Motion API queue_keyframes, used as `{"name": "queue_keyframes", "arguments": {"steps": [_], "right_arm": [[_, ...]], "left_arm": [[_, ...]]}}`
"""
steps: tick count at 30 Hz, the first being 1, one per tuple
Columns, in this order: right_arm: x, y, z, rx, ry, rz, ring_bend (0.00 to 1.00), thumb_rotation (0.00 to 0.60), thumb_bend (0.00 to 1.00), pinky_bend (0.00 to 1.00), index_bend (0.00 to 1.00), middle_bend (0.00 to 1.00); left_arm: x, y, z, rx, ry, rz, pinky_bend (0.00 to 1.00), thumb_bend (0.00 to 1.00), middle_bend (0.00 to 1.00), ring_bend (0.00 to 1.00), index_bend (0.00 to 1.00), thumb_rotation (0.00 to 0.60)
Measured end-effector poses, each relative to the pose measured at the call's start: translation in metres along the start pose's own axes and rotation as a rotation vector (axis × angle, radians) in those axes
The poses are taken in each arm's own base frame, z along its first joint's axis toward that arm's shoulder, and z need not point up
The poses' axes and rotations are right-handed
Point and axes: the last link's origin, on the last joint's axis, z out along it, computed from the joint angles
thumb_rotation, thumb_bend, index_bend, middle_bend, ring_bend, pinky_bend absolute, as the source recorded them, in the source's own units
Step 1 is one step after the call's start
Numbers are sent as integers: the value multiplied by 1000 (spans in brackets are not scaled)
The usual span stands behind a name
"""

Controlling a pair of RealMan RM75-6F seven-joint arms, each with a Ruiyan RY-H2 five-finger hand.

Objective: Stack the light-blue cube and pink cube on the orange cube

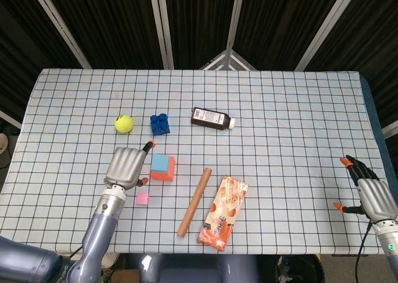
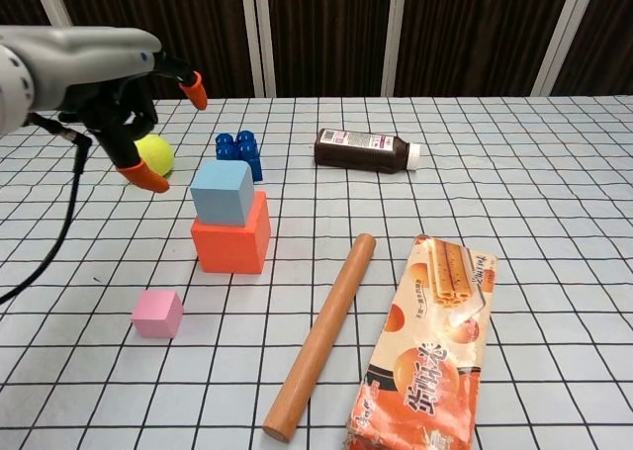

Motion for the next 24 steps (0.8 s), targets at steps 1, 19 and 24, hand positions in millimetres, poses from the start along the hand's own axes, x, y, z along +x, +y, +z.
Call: {"name": "queue_keyframes", "arguments": {"steps": [1,19,24], "right_arm": [[0,0,0,0,1,0,59,600,129,157,0,16],[-1,0,0,-5,-9,-1,59,600,129,157,0,16],[-1,1,1,-11,-11,0,61,600,129,157,0,16]], "left_arm": [[0,-4,-4,-5,0,-5,854,118,834,805,262,600],[-65,-45,-44,-15,-159,13,854,202,832,805,290,600],[-83,-43,-36,-5,-186,19,855,202,834,805,291,600]]}}
